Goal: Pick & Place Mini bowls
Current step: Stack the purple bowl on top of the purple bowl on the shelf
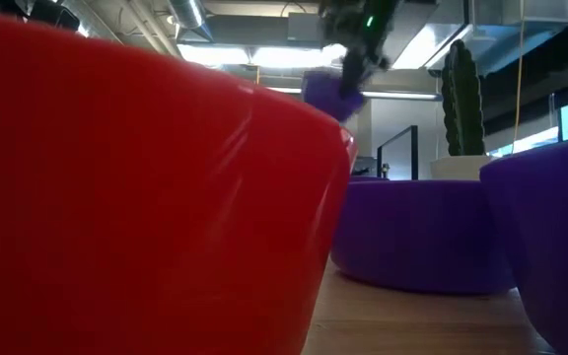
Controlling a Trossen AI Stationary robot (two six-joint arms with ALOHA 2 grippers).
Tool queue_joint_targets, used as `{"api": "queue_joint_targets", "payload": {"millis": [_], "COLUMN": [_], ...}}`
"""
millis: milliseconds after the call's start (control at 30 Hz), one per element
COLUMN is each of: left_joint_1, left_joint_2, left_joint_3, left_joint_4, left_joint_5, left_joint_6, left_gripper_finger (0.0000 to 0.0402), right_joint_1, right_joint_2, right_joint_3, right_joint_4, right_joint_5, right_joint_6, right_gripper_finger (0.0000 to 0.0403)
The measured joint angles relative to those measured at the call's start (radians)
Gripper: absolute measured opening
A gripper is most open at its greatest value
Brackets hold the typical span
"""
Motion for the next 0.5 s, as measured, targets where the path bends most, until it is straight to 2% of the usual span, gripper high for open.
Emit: {"api": "queue_joint_targets", "payload": {"millis": [233, 500], "left_joint_1": [0.000, 0.000], "left_joint_2": [0.000, 0.000], "left_joint_3": [0.000, 0.000], "left_joint_4": [0.000, 0.000], "left_joint_5": [-0.017, -0.018], "left_joint_6": [0.000, 0.026], "left_gripper_finger": [0.0007, 0.0005], "right_joint_1": [-0.123, -0.190], "right_joint_2": [0.232, 0.307], "right_joint_3": [0.149, 0.167], "right_joint_4": [-0.182, -0.279], "right_joint_5": [-0.037, -0.121], "right_joint_6": [-0.001, 0.004], "right_gripper_finger": [0.0003, 0.0003]}}
